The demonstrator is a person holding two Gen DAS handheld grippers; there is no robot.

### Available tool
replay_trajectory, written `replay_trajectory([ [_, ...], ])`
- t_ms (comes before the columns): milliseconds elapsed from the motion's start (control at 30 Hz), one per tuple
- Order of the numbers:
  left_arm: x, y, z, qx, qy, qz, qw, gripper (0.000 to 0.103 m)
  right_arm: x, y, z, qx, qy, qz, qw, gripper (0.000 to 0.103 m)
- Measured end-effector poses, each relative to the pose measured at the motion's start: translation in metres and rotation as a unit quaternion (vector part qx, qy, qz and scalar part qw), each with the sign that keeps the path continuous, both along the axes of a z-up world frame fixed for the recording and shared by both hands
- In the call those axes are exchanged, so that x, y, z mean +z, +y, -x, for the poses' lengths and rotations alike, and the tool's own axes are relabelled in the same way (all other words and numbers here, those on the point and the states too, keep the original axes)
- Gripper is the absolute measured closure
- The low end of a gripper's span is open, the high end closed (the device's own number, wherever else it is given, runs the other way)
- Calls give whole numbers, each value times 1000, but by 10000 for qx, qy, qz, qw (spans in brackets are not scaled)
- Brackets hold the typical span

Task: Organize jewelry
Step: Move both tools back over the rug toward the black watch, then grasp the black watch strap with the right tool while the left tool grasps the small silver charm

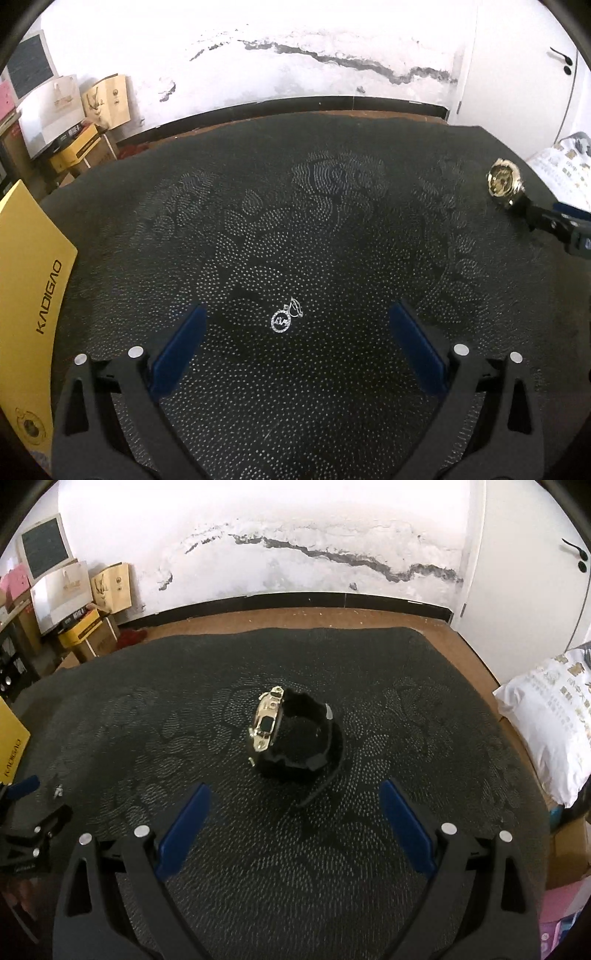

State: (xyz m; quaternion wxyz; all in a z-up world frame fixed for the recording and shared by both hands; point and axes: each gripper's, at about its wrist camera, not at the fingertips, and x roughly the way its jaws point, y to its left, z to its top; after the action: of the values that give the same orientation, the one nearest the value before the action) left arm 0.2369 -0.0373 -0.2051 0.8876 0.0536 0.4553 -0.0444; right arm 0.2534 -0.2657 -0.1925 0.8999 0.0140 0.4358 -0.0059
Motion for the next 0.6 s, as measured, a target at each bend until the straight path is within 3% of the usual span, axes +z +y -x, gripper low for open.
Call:
replay_trajectory([
  [333,-11,2,3,50,10,137,9999,6,-26,2,-27,-117,207,-36,9997,13],
  [600,-11,2,2,48,12,124,9999,6,-30,7,-41,-211,235,16,9995,5],
])
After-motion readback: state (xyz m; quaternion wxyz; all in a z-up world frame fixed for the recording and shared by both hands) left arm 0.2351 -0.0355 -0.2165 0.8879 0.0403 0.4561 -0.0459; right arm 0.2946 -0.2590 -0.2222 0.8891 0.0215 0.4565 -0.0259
